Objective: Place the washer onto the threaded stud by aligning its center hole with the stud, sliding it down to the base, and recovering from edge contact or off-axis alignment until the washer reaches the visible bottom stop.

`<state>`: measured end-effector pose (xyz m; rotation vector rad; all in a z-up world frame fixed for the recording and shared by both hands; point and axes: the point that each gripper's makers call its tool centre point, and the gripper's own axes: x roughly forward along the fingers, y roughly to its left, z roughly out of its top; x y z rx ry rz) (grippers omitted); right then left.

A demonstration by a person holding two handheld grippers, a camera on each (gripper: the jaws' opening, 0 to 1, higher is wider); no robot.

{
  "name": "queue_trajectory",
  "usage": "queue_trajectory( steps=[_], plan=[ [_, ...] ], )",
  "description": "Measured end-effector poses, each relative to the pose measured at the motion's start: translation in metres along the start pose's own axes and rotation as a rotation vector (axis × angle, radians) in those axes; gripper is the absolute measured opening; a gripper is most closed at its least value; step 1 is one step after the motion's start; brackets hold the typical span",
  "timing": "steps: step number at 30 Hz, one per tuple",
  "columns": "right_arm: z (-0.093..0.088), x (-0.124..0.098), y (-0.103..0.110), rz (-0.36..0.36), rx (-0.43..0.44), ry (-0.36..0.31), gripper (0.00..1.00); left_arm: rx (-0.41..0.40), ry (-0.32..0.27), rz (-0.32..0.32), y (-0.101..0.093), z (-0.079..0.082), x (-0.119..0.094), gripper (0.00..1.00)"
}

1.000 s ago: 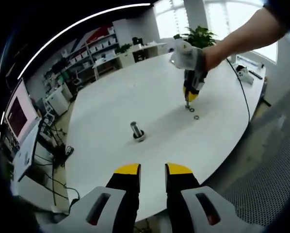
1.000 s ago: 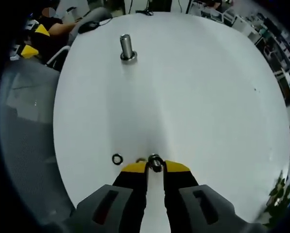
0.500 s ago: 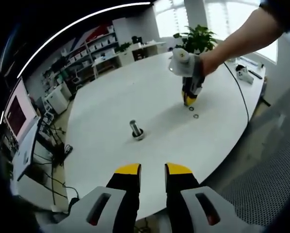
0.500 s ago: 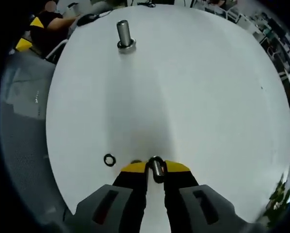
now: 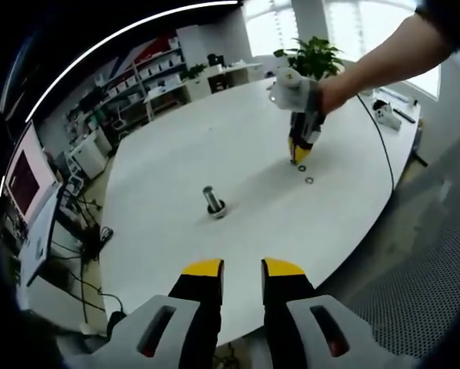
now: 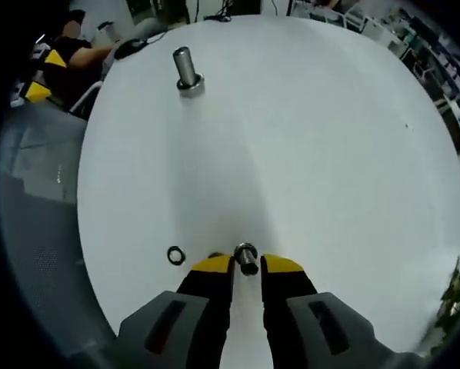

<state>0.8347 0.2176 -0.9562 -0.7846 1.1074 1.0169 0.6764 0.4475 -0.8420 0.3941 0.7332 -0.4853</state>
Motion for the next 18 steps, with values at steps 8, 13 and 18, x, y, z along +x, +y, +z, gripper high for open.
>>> queue_trajectory(
  steps=[8,13,18],
  plan=[
    [-0.008,-0.006,0.006,-0.014,0.023,0.002,0.16,0.000,-0.012,-0.002,-0.001,0.002,-0.001,0.17],
    [-0.015,-0.005,0.011,-0.021,0.045,0.001,0.16,-0.010,-0.020,-0.004,0.000,0.003,-0.002,0.17],
    [-0.018,-0.005,0.017,-0.016,0.077,-0.006,0.16,-0.018,-0.032,0.000,0.002,0.005,-0.003,0.17]
  ],
)
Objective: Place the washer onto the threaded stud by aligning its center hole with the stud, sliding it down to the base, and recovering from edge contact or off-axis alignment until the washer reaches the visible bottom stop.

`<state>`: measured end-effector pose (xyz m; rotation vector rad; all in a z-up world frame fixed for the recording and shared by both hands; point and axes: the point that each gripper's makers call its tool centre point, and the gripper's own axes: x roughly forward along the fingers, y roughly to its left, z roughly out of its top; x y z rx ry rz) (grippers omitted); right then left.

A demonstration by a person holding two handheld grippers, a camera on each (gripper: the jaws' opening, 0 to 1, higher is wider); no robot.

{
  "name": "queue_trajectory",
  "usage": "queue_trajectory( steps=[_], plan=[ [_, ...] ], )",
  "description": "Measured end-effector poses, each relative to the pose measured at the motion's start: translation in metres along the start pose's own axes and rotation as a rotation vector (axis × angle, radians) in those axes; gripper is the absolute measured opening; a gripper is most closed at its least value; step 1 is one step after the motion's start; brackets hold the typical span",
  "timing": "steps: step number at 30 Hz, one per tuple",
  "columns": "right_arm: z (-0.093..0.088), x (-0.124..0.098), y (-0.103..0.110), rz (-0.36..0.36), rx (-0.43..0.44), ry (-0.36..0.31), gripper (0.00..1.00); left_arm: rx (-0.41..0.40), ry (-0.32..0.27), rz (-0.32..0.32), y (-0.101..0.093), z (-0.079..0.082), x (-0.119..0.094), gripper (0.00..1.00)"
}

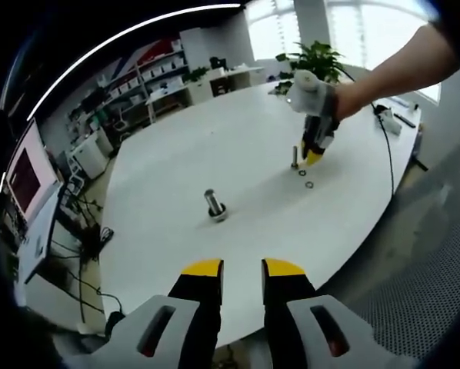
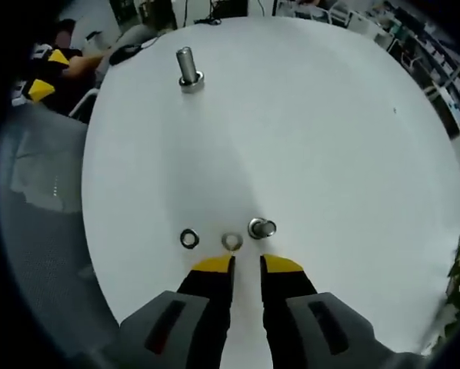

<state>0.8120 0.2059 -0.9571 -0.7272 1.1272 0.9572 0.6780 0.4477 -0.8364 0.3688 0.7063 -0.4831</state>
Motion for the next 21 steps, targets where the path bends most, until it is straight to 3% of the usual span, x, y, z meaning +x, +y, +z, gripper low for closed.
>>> queue_trajectory(
  steps=[7,21],
  plan=[
    [-0.007,0.004,0.012,0.009,0.021,0.003,0.16,-0.004,0.005,-0.005,-0.002,-0.001,0.000,0.18],
    [0.008,0.019,0.013,-0.012,0.019,-0.013,0.18,-0.007,0.009,0.006,0.000,-0.002,0.000,0.18]
  ],
)
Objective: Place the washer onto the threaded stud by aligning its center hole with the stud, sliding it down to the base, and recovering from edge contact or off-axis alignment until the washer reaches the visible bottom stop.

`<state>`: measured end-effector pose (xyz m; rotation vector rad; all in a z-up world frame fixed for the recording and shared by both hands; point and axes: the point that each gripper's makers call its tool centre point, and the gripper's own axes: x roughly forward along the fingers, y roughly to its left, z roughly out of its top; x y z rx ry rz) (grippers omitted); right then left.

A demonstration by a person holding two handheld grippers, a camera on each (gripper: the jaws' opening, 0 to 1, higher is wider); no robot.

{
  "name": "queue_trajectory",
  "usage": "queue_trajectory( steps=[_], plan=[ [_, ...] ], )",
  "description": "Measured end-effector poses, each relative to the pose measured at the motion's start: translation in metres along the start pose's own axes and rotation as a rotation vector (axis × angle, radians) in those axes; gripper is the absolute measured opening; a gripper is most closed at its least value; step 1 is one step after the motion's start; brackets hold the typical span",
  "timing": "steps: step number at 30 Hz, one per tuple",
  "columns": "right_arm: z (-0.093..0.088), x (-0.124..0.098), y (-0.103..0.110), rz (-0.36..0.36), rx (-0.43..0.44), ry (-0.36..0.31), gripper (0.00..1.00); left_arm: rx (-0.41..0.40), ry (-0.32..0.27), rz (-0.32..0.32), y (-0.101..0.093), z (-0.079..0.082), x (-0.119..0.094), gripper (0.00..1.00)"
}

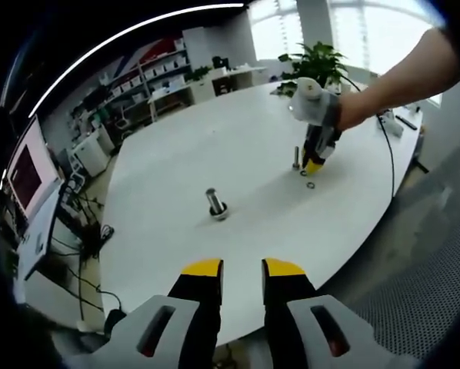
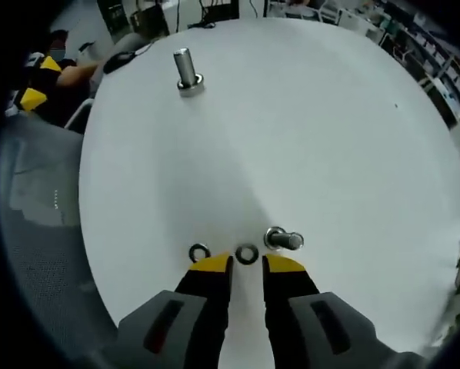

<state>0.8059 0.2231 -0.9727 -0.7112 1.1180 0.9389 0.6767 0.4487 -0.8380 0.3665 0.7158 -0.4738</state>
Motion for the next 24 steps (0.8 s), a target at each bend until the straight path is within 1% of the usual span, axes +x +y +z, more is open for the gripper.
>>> queue_trajectory(
  steps=[3,5,9,14,19,21,23,24],
  plan=[
    [0.0030,0.0001,-0.0028,-0.029,-0.032,-0.015,0.18,0.000,0.004,0.002,0.0004,-0.0008,-0.0001,0.18],
    [0.0026,0.0007,-0.0022,-0.023,-0.043,-0.009,0.17,0.000,0.001,0.005,0.0013,-0.0003,-0.0002,0.17],
    [0.0028,0.0006,-0.0014,-0.003,-0.031,-0.015,0.15,-0.002,0.002,0.004,0.0015,-0.0004,-0.0005,0.17],
    [-0.0018,-0.0008,-0.0011,-0.002,-0.032,-0.022,0.15,-0.003,0.001,0.003,0.0014,0.0000,0.0004,0.17],
    [-0.0058,-0.0020,0.0007,0.013,-0.050,0.002,0.15,-0.002,0.001,0.003,0.0015,0.0004,0.0005,0.17],
    [-0.0050,-0.0016,0.0012,0.014,-0.068,0.032,0.15,0.001,0.000,0.004,0.0016,0.0007,0.0006,0.17],
    [-0.0046,-0.0001,0.0014,0.008,-0.109,0.076,0.15,0.001,0.001,0.003,0.0012,0.0005,0.0005,0.17],
    [-0.0041,0.0004,0.0015,0.007,-0.105,0.086,0.15,0.002,0.004,0.003,0.0013,0.0002,0.0006,0.17]
  ],
)
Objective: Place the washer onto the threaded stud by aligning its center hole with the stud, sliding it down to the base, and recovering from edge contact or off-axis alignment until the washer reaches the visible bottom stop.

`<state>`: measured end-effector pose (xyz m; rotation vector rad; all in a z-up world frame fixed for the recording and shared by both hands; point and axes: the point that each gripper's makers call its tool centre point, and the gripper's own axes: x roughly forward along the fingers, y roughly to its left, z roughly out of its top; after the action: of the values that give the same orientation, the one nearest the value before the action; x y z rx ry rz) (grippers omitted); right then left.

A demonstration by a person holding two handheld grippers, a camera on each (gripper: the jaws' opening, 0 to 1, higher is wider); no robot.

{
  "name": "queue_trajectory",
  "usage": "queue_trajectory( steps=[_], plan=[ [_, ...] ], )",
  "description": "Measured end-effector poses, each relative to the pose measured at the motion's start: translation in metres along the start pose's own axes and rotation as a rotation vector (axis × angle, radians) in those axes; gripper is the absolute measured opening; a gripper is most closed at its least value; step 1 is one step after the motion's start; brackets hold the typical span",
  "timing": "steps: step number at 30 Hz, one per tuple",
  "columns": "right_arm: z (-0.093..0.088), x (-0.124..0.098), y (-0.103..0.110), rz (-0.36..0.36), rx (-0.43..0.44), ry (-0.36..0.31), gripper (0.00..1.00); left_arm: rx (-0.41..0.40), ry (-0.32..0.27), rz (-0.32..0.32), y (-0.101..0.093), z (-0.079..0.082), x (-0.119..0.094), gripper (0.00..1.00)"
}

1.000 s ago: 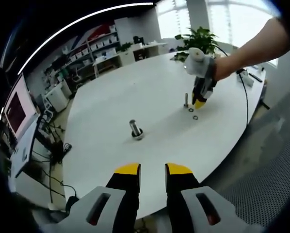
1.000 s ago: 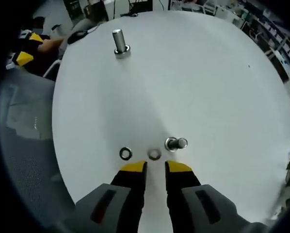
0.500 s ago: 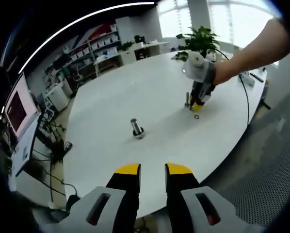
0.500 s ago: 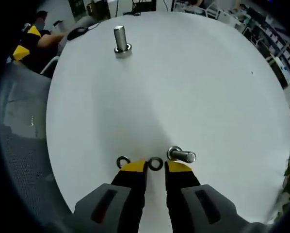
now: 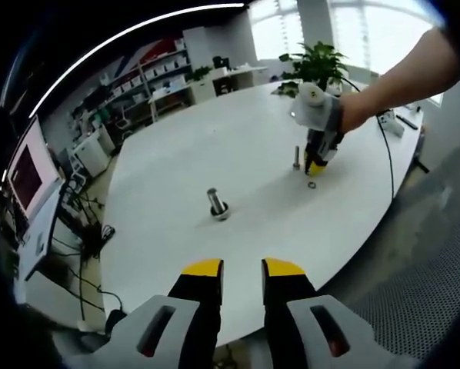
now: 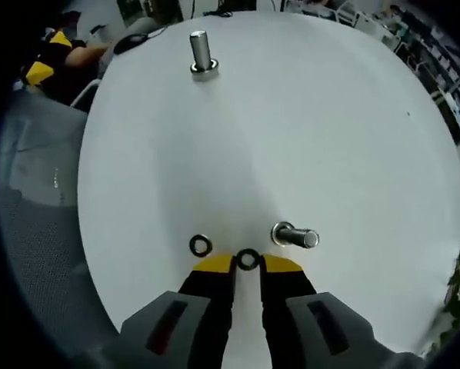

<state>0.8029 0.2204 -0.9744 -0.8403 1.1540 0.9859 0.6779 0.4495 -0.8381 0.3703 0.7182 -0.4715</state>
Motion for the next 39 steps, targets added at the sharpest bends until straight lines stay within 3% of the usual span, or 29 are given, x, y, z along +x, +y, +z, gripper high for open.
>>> queue_trajectory(
  steps=[5,10,13,17,20,28,39],
  plan=[
    [0.000,0.000,0.001,0.001,-0.013,0.076,0.15,0.003,0.003,-0.002,-0.001,0.000,0.000,0.17],
    [-0.001,0.000,-0.002,0.012,0.026,0.104,0.14,0.008,0.001,-0.003,-0.002,0.000,0.000,0.17],
    [-0.003,-0.001,-0.002,0.020,0.060,0.060,0.14,0.004,0.000,0.001,0.000,0.000,0.000,0.17],
    [-0.003,-0.003,0.000,0.011,0.015,-0.013,0.13,-0.003,-0.004,0.003,0.001,0.001,-0.001,0.17],
    [-0.003,-0.002,-0.001,0.005,0.064,-0.064,0.13,0.004,-0.005,0.002,0.000,0.001,-0.001,0.17],
    [-0.004,-0.002,-0.002,0.000,0.108,-0.097,0.13,-0.001,-0.010,0.000,0.000,0.002,-0.001,0.17],
    [0.008,-0.029,-0.016,-0.038,0.173,-0.201,0.13,0.001,-0.009,-0.003,0.000,0.001,-0.001,0.17]
  ],
)
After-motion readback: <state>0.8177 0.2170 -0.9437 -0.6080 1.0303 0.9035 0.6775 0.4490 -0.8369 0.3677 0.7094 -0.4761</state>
